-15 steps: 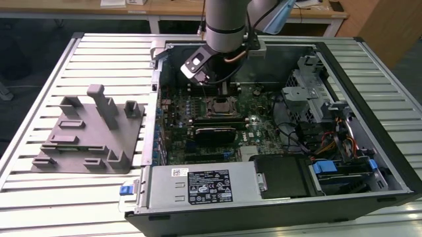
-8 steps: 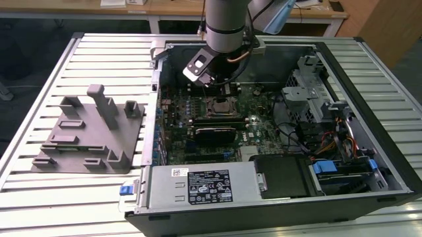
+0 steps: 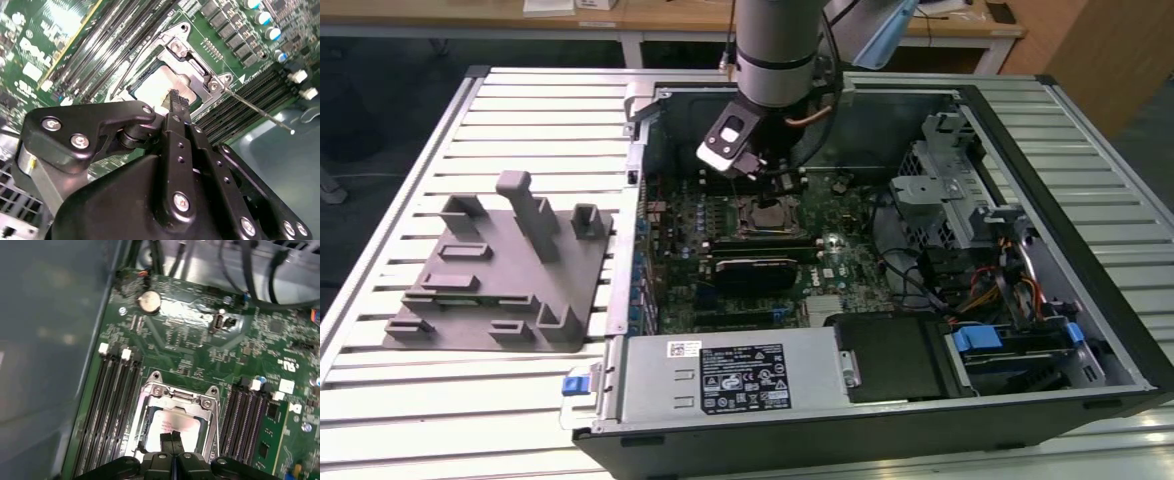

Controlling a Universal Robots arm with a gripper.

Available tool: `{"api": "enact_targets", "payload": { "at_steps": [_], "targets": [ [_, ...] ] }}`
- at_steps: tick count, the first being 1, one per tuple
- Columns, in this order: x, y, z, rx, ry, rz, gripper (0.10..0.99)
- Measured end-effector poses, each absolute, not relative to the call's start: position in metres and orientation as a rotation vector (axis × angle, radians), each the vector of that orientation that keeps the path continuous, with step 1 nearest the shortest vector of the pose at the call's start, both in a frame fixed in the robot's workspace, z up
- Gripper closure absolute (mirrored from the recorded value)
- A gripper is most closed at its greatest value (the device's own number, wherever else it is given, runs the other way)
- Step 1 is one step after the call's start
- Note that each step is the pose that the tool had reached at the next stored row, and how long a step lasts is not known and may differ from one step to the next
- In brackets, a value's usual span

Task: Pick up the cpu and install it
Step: 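Close the cpu cover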

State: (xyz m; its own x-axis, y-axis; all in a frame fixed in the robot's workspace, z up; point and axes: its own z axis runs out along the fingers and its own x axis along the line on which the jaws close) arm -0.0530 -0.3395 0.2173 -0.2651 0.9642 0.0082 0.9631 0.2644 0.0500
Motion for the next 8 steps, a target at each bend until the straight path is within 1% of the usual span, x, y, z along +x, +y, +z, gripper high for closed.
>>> {"api": "enact_targets", "payload": {
  "at_steps": [8],
  "targets": [
    [-0.053,-0.3395,0.217,1.706,2.613,0.072,0.98]
  ]
}}
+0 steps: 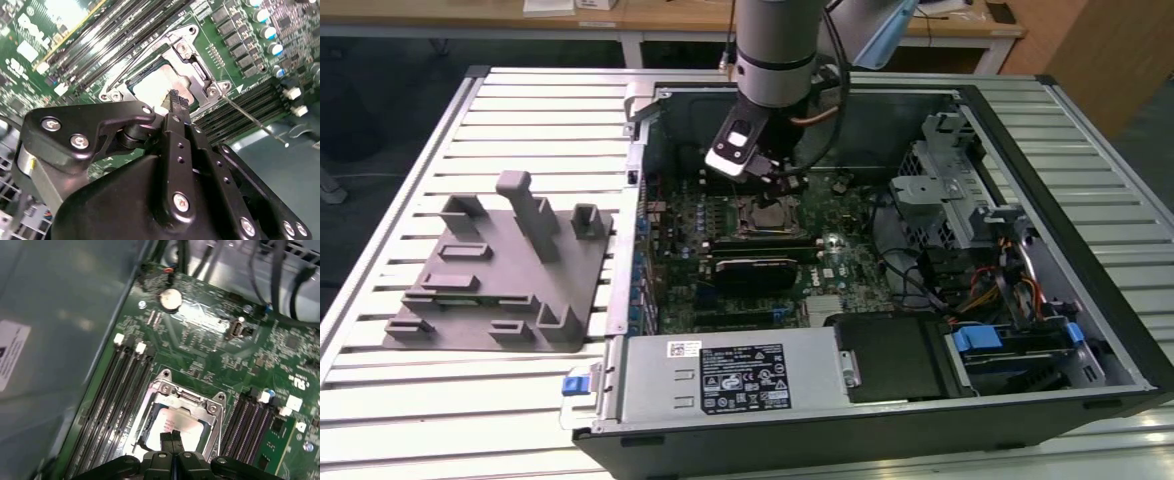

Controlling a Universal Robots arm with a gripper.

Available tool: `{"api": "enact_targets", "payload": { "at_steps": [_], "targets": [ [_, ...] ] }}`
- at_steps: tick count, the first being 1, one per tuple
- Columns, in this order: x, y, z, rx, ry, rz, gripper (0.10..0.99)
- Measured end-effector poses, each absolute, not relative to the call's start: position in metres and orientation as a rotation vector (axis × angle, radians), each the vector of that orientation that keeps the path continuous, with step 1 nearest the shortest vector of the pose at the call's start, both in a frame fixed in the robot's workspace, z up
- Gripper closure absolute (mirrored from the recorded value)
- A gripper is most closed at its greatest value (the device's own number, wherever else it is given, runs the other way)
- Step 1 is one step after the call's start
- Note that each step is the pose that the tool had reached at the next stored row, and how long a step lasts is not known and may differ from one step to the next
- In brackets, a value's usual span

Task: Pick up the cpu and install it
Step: 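Close the cpu cover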

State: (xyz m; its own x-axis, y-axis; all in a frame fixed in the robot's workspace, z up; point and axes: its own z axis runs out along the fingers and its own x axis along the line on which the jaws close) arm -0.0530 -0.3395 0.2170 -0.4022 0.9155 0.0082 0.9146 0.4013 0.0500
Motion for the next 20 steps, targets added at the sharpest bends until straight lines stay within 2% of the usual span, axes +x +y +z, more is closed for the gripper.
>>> {"api": "enact_targets", "payload": {
  "at_steps": [20],
  "targets": [
    [-0.053,-0.3395,0.2164,1.209,2.886,0.077,0.98]
  ]
}}
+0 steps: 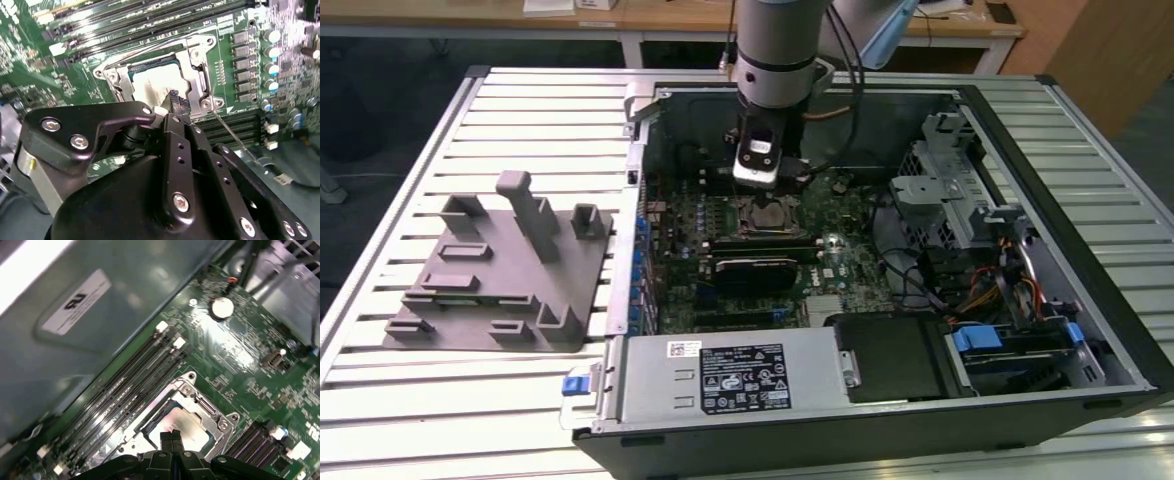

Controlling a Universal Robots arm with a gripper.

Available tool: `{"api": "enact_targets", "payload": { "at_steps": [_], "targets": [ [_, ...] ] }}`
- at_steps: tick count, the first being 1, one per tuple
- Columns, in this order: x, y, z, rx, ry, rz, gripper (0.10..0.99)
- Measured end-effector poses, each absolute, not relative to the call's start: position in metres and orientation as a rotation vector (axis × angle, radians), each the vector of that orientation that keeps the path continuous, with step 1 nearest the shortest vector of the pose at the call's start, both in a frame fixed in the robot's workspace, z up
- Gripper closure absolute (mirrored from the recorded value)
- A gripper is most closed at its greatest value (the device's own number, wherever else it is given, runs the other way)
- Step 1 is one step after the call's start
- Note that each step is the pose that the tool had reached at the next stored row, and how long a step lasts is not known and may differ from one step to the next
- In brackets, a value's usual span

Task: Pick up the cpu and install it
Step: 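Close the cpu cover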

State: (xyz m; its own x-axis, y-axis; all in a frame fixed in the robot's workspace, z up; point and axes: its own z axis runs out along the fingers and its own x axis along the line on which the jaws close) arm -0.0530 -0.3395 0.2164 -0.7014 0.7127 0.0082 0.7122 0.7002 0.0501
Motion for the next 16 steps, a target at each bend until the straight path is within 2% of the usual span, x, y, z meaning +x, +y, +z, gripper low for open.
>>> {"api": "enact_targets", "payload": {
  "at_steps": [16],
  "targets": [
    [-0.053,-0.3395,0.2154,0.78,3.038,0.079,0.98]
  ]
}}
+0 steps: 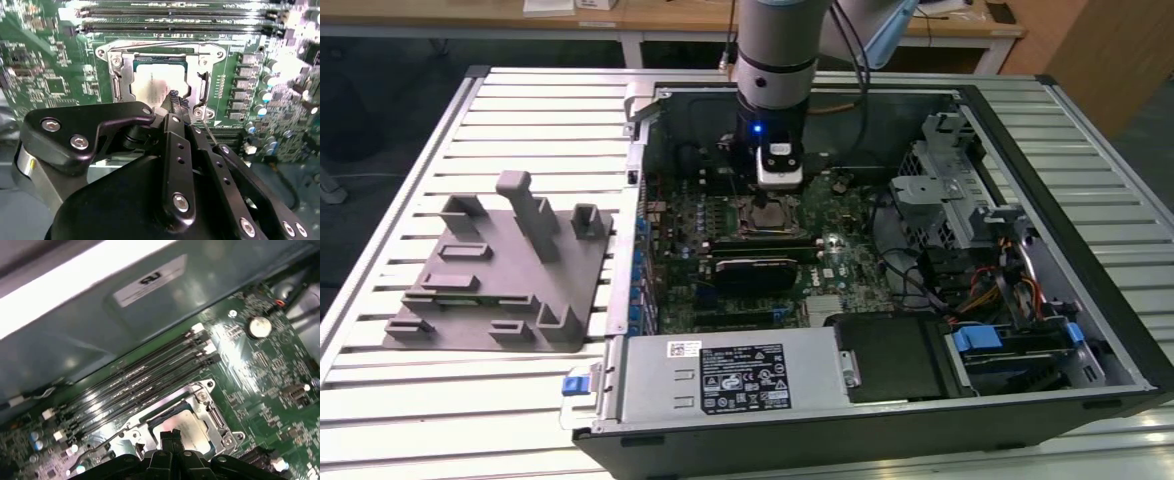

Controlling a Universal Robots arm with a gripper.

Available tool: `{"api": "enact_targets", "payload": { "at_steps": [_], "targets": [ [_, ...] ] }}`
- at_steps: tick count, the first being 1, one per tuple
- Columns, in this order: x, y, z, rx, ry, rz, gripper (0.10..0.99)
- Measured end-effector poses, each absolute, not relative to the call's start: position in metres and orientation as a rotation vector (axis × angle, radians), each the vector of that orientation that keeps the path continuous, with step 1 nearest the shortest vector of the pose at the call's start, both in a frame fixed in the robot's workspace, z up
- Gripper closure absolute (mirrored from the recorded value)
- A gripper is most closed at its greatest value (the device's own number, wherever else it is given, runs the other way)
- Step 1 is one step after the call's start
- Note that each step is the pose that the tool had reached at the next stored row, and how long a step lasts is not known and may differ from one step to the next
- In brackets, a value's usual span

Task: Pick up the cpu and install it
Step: 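Close the cpu cover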

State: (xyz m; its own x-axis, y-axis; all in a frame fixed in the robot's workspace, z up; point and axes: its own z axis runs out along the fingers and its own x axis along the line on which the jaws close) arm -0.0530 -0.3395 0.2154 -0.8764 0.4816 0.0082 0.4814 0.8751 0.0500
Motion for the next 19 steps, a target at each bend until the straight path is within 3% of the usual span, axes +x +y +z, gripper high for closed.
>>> {"api": "enact_targets", "payload": {
  "at_steps": [19],
  "targets": [
    [-0.053,-0.3435,0.21,0.35,3.092,0.086,0.98]
  ]
}}
